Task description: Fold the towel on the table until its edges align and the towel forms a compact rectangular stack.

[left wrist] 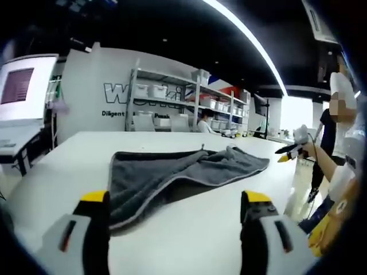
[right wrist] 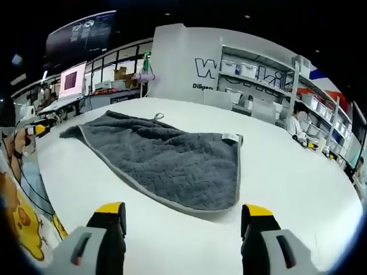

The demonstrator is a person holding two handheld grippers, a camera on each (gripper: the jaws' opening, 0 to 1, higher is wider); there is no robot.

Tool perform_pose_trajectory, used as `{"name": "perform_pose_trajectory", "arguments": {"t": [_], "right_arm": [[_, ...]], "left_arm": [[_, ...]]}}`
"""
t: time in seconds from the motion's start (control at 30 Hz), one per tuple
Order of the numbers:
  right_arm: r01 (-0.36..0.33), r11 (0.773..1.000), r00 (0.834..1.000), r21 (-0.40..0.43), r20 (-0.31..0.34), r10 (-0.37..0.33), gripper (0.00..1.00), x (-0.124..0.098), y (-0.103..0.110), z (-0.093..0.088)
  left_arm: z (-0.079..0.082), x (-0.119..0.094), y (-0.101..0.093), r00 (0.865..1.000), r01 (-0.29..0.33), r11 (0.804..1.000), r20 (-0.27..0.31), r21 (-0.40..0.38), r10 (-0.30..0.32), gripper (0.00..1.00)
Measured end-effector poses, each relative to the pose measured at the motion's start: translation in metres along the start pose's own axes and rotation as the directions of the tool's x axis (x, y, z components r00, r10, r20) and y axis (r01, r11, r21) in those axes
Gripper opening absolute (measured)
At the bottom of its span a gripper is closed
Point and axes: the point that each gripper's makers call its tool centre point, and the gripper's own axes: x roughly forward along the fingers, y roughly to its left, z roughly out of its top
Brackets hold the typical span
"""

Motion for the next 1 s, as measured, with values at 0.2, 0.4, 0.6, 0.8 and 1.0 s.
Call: {"name": "perform_pose_trajectory", "arguments": {"t": [0.2,0.4,0.6,0.8,1.0], "right_arm": [[0.028,0.998,0.999,0.053,-0.019,-0.027,0.68,0.019,-0.027,-0.008],[0.027,0.995,1.0,0.098,-0.01,-0.026,0.57,0.035,-0.039,-0.01],[0.047,0.993,0.999,0.107,-0.025,-0.044,0.51,0.046,-0.046,-0.016],[0.042,0.994,0.999,0.098,-0.028,-0.039,0.3,0.048,-0.047,-0.019],[0.045,0.998,0.999,0.051,-0.024,-0.044,0.08,0.041,-0.047,-0.019]], "left_arm": [[-0.003,0.002,-0.001,1.0,0.004,1.0,-0.006,-0.004,-0.004,0.99],[-0.004,0.002,0.001,1.0,-0.002,1.0,-0.012,-0.007,0.002,0.99],[-0.004,0.001,0.002,1.0,-0.007,1.0,-0.012,-0.01,0.007,0.99],[-0.005,0.001,0.002,1.0,-0.006,1.0,-0.013,-0.013,0.005,0.99],[-0.008,0.003,0.002,1.0,0.0,1.0,-0.016,-0.02,-0.001,0.99]]}}
